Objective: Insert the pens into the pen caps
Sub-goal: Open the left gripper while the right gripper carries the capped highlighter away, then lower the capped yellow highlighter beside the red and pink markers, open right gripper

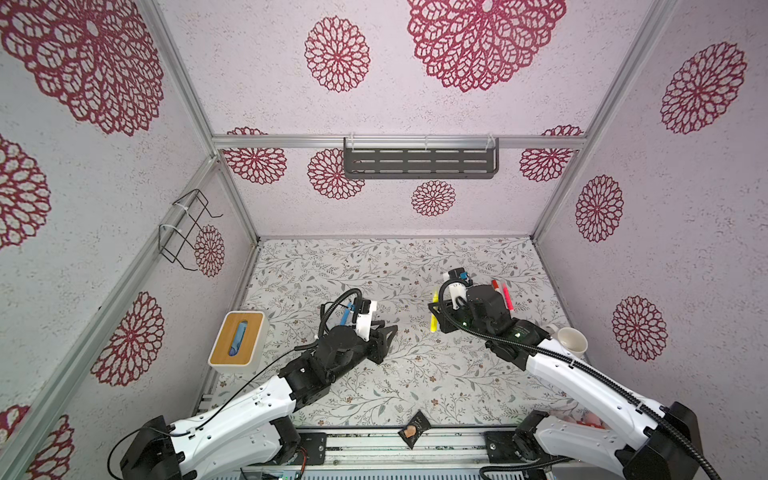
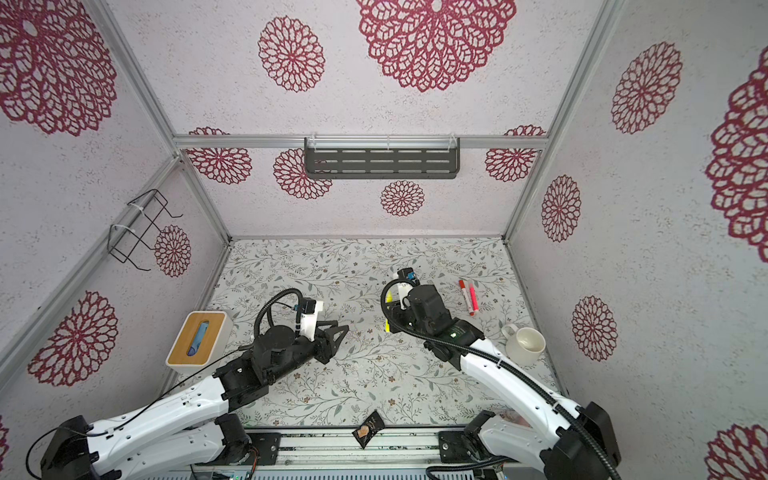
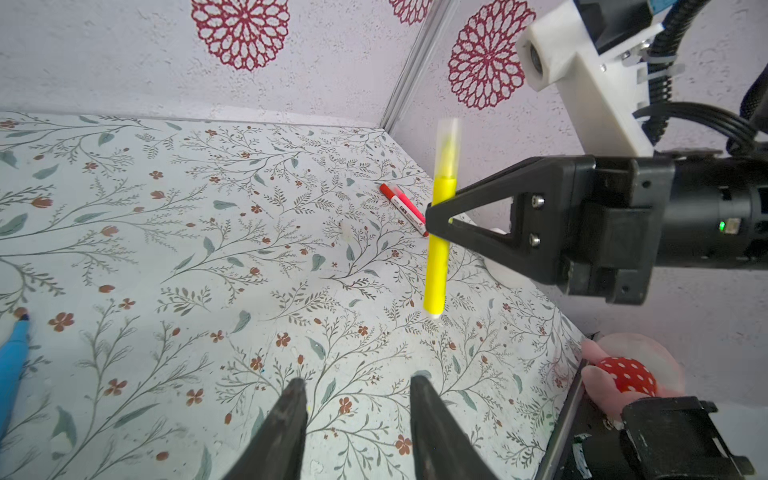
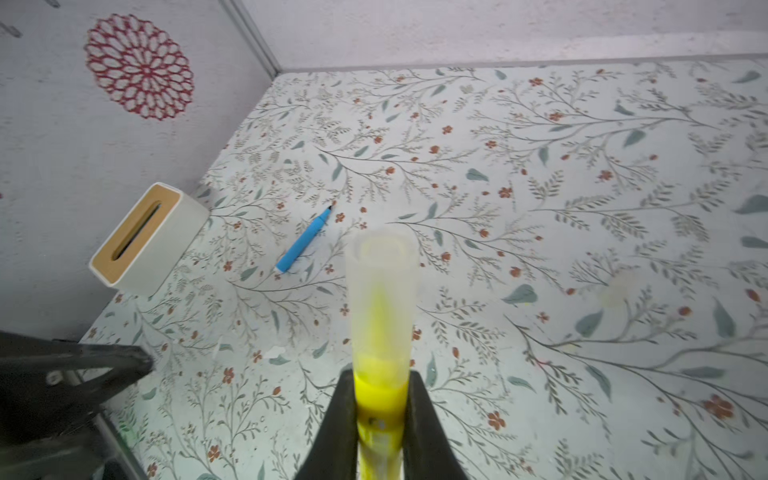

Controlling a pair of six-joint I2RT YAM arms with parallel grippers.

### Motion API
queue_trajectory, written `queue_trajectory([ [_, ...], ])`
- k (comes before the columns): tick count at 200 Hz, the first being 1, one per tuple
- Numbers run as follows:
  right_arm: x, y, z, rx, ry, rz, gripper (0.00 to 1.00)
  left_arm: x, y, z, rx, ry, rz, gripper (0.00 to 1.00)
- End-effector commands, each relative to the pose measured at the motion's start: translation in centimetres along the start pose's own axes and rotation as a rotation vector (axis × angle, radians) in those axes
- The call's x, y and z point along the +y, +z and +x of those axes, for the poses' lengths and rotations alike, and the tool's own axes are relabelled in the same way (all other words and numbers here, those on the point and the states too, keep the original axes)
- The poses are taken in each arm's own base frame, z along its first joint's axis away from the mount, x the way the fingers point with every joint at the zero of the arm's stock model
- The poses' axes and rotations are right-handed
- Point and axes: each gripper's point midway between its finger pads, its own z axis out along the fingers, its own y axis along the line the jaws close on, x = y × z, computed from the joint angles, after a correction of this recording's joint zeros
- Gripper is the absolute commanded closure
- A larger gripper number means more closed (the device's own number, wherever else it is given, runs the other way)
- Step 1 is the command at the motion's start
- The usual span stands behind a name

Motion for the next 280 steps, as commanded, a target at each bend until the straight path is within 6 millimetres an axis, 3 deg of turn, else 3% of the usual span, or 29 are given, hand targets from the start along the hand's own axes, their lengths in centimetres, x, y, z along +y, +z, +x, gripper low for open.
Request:
queue_trajectory([
  [1,-2.8,-0.4,-0.5,0.026,0.036,0.098,0.98,0.6,-0.4,0.0,-0.011,-0.001,-0.034,0.57],
  [68,-11.3,1.1,1.1,0.172,0.072,0.347,0.99,1.5,-0.8,0.3,-0.004,0.000,-0.077,0.57],
  [138,-17.8,1.9,1.3,0.318,0.004,0.607,1.00,1.9,-1.0,0.4,-0.002,0.003,-0.095,0.57],
  [215,-23.7,4.3,1.8,0.501,-0.086,0.801,1.00,2.4,-1.6,0.5,-0.008,0.001,-0.116,0.57],
  [280,-26.7,6.6,2.3,0.562,-0.122,0.875,1.00,2.8,-1.8,0.2,-0.017,0.008,-0.135,0.57],
])
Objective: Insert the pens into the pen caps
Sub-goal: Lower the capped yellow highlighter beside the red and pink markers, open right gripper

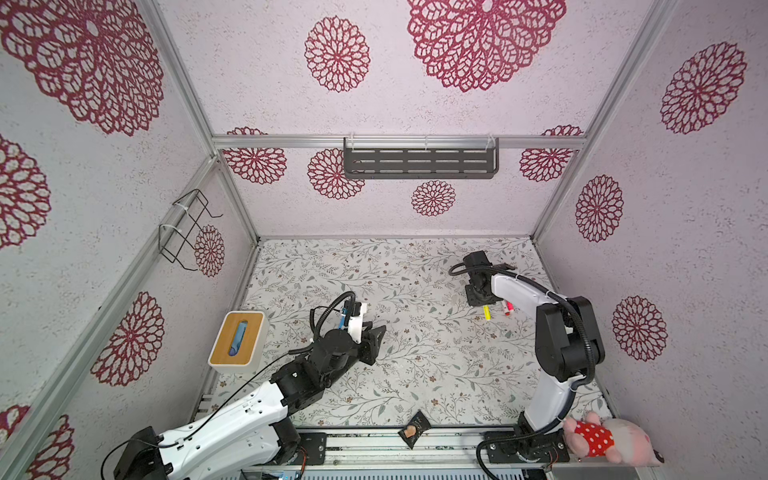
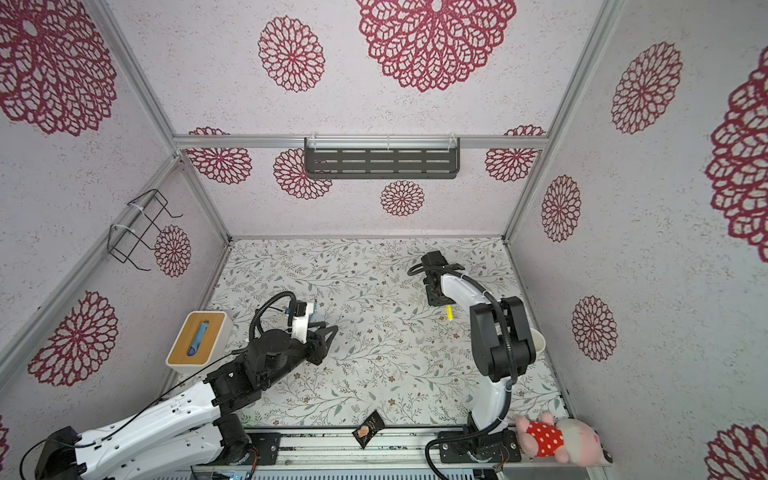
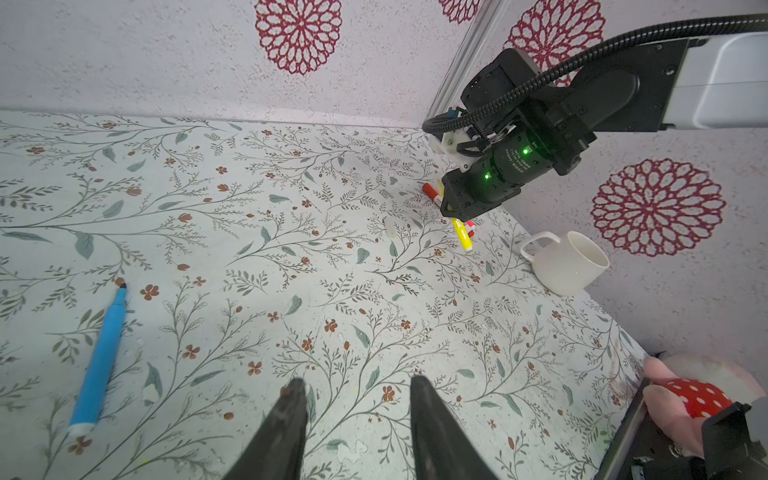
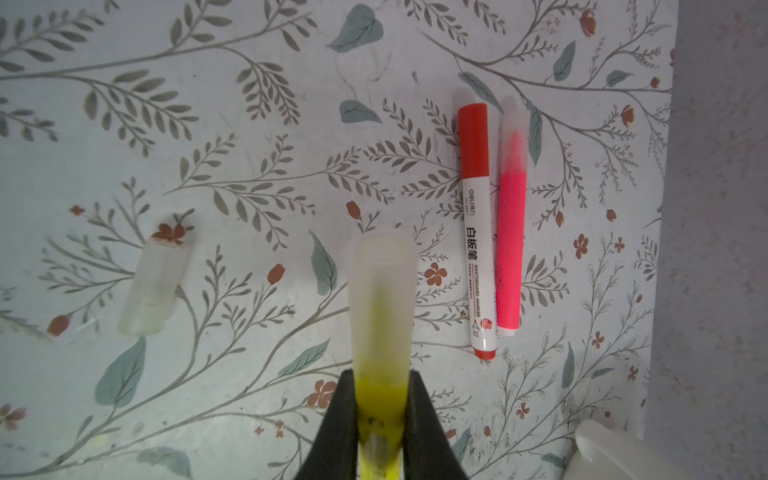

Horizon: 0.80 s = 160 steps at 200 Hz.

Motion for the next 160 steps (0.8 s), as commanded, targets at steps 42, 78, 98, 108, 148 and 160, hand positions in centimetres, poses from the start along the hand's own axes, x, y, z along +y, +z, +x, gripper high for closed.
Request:
queue_trajectory([
  [42,-2.6,1.6,-1.9,0.038,-0.044,0.127,1.00,0.5,-0.1,-0.3,-0.006,0.011,-0.028,0.56],
  [78,-3.4,2.9,-2.7,0.066,-0.078,0.171,1.00,0.5,-0.2,-0.5,-0.013,0.009,-0.028,0.56],
  [98,-3.8,3.6,-2.9,0.089,-0.082,0.175,1.00,0.6,-0.5,-0.5,-0.015,0.007,-0.031,0.56],
  [108,-4.1,3.9,-2.8,0.098,-0.086,0.185,1.00,0.7,-0.7,-0.6,-0.019,0.006,-0.033,0.56],
  [148,-5.0,4.6,-2.9,0.119,-0.094,0.210,0.99,1.2,-1.6,-0.6,-0.028,0.000,-0.043,0.56],
  [160,-5.2,4.6,-3.0,0.123,-0.095,0.209,0.98,1.4,-1.9,-0.6,-0.034,-0.005,-0.046,0.56],
])
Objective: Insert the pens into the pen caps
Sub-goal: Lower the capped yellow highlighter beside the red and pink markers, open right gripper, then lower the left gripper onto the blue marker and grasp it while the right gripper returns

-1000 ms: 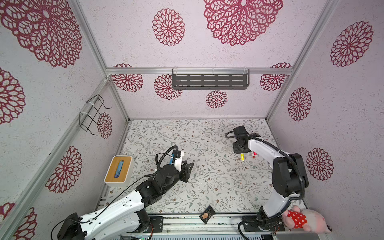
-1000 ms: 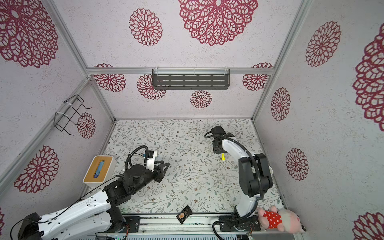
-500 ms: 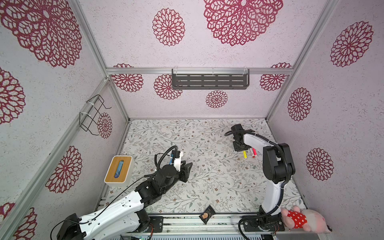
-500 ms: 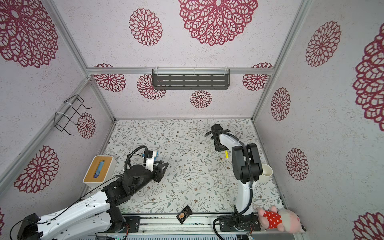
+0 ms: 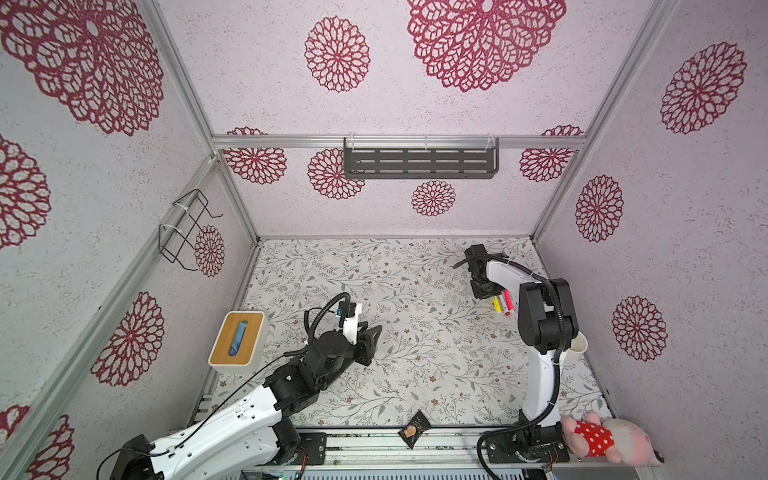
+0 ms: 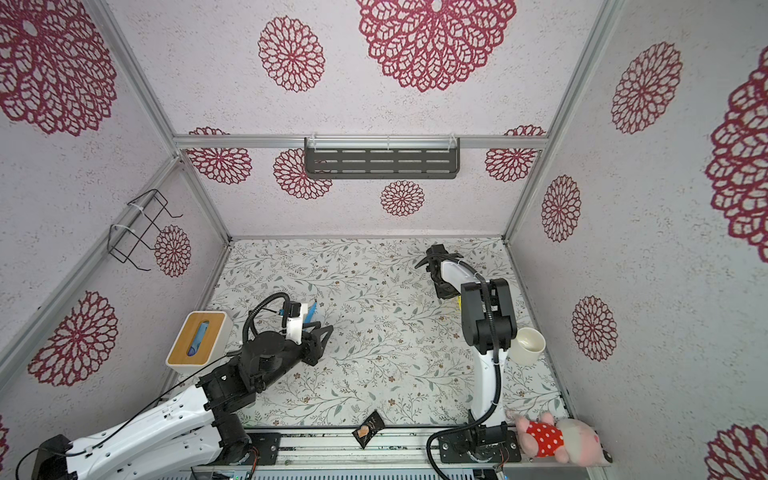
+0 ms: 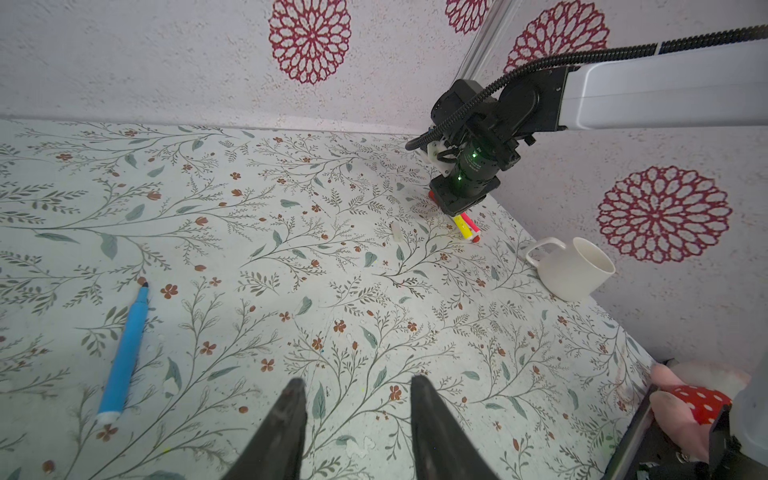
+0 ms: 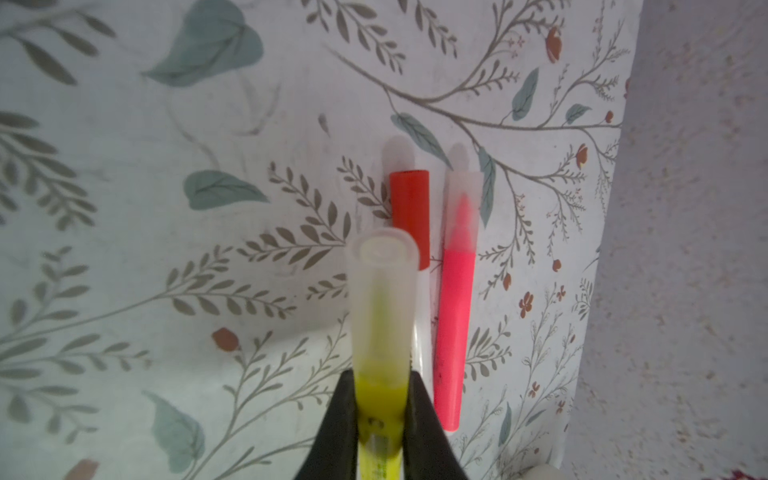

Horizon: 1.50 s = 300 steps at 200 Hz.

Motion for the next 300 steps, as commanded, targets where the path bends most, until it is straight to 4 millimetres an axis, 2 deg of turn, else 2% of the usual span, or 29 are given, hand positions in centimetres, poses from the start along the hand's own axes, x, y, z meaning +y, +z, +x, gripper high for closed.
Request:
queue_trajectory([
  [1,-1.6,-0.5,-0.4,0.009,-0.013,0.042,0.98,0.9,-0.5,0.2,-0.010,-0.003,-0.028,0.56],
  [30,-1.6,-0.6,-0.6,0.007,-0.015,0.034,0.92,1.1,-0.8,0.2,-0.022,-0.015,-0.029,0.56],
  [36,-1.6,-0.5,-0.6,0.009,-0.016,0.036,0.87,1.1,-0.9,0.1,-0.025,-0.017,-0.028,0.56],
  [44,-1.5,-0.5,-0.5,0.014,-0.022,0.038,0.74,1.0,-0.9,0.1,-0.023,-0.018,-0.026,0.56],
  [50,-1.6,-0.4,-0.5,0.016,-0.024,0.042,0.68,1.0,-0.9,0.1,-0.022,-0.017,-0.026,0.56],
  [72,-1.8,-0.4,-0.3,0.023,-0.024,0.055,0.61,1.1,-0.9,0.1,-0.020,-0.015,-0.029,0.56],
  [105,-1.9,-1.9,-0.5,-0.006,-0.008,0.042,0.60,1.3,-0.9,0.0,-0.022,-0.014,-0.040,0.56],
  [148,-1.6,-5.7,-0.9,-0.092,0.013,0.006,0.60,2.5,-0.4,0.2,0.017,-0.012,-0.128,0.53],
  [184,0.5,-9.1,-1.0,-0.196,0.067,-0.192,0.60,4.8,1.0,1.0,0.120,-0.062,-0.209,0.53],
  [224,3.1,-12.9,-0.3,-0.278,0.107,-0.445,0.58,8.9,1.7,1.6,0.201,-0.143,-0.342,0.53],
  [245,4.4,-14.8,-0.1,-0.310,0.110,-0.567,0.58,10.1,2.5,2.0,0.244,-0.186,-0.352,0.53],
  [276,4.4,-16.3,0.0,-0.334,0.120,-0.607,0.57,11.4,3.5,2.2,0.295,-0.190,-0.387,0.54],
  [300,5.3,-17.7,0.6,-0.357,0.130,-0.683,0.57,13.0,4.4,3.1,0.355,-0.223,-0.419,0.54],
])
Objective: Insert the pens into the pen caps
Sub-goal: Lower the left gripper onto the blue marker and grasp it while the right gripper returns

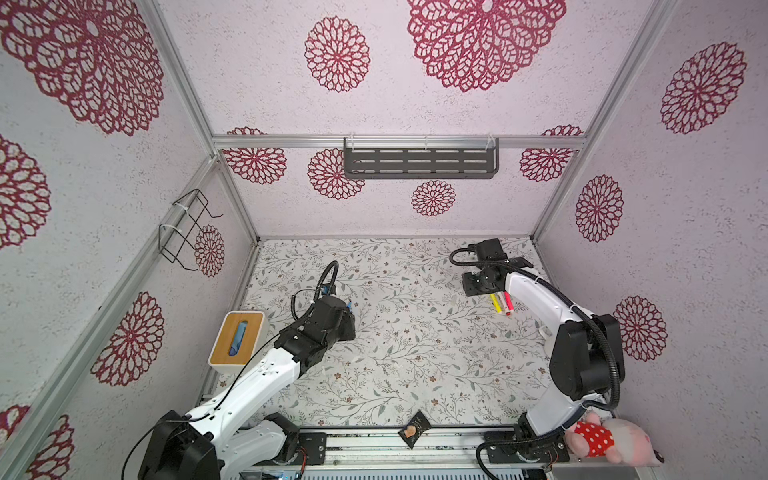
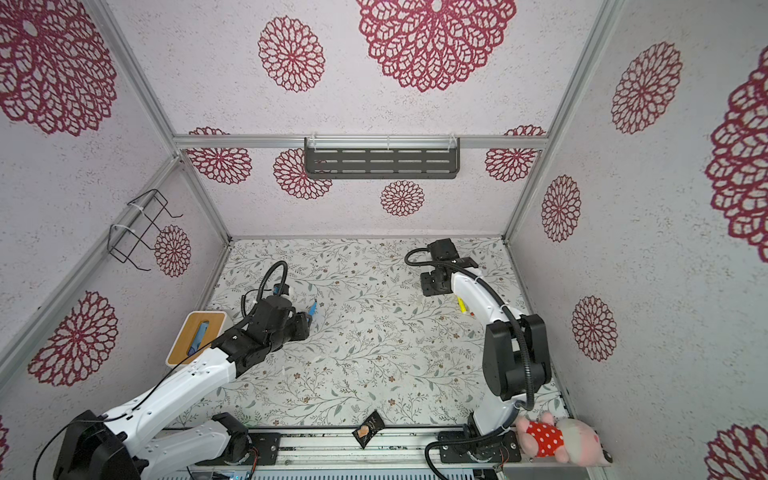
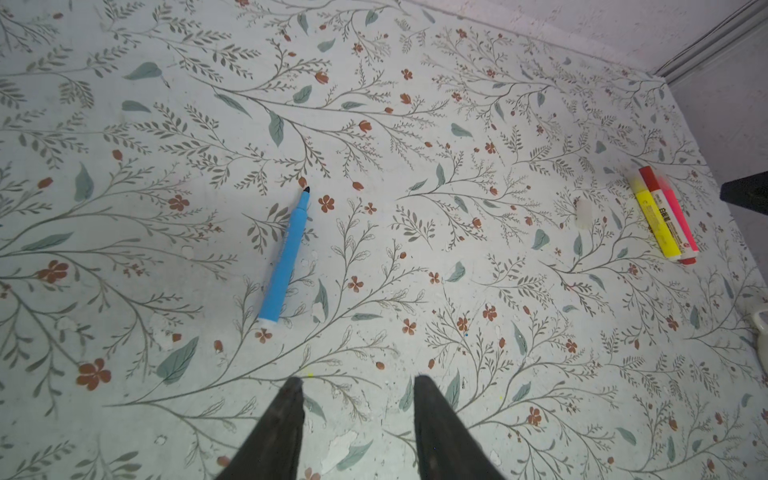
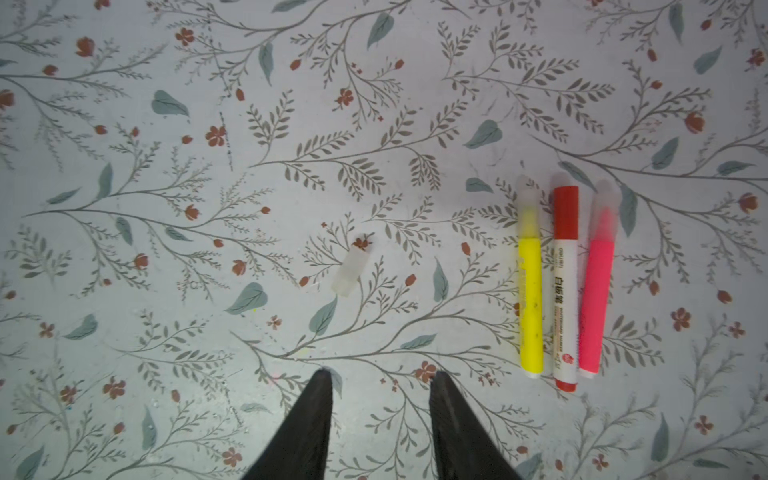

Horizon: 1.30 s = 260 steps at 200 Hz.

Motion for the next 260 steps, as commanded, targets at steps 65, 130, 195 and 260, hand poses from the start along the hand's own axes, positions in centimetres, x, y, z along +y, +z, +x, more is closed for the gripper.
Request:
queue_trajectory([
  [65,4.5,-3.4,2.4,-0.103,0.052,-0.212,0.56,2.9,5.8,1.2,0.197,-0.015,-0.116,0.58],
  [130,5.1,-3.3,5.2,-0.103,0.071,-0.254,0.55,4.4,8.8,1.1,0.249,-0.028,-0.163,0.60],
  [195,5.5,-3.3,6.6,-0.109,0.092,-0.293,0.54,5.1,11.0,2.0,0.313,-0.029,-0.172,0.62],
  [260,5.9,-3.5,7.1,-0.119,0.108,-0.320,0.54,5.6,12.0,2.9,0.353,-0.023,-0.197,0.65],
])
